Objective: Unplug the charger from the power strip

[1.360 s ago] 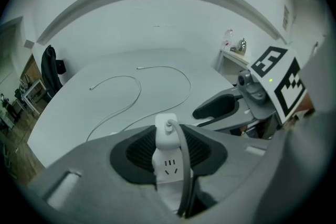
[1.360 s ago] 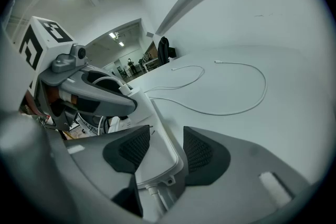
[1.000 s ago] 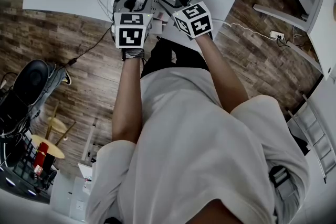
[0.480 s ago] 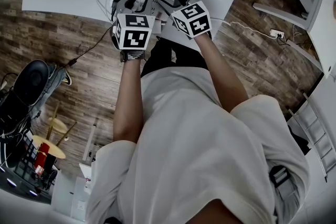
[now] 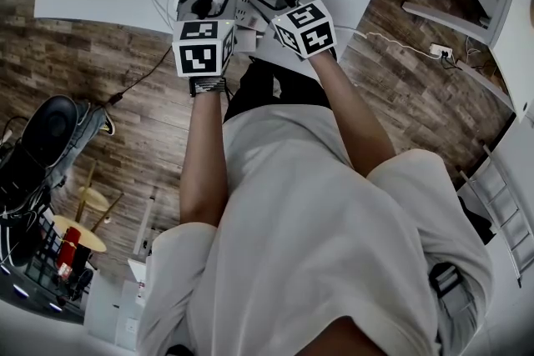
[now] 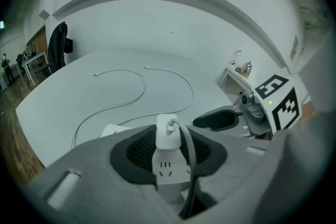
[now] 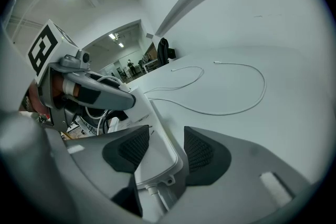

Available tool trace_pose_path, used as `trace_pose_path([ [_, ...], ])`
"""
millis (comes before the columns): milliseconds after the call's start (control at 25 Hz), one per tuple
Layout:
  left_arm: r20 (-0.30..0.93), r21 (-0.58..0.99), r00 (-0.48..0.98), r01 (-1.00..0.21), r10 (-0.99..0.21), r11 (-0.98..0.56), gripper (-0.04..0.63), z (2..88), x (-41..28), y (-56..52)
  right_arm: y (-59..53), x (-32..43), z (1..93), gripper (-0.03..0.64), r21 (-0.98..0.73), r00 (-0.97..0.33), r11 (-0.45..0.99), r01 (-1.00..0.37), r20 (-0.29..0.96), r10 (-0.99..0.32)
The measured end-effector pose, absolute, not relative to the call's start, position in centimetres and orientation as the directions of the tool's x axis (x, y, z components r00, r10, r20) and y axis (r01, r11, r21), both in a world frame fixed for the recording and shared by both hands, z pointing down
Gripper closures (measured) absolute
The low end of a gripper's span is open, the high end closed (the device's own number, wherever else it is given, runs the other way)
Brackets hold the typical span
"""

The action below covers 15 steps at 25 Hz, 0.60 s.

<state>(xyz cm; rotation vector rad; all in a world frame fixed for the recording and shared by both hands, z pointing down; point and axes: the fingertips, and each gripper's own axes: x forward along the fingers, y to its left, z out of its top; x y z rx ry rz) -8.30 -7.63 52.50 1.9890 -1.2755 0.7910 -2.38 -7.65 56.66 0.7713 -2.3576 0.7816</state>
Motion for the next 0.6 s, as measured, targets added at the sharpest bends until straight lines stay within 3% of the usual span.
trace_pose_path([
  [600,0.805,0.028,0.285,-0.894,-0.521,-0.447,0.456,52.69,-7.38,-7.50,-7.65,-2.21,56.70,0.403,-0.350,-0.693,0.670,-0.655,0.631,-0.349],
])
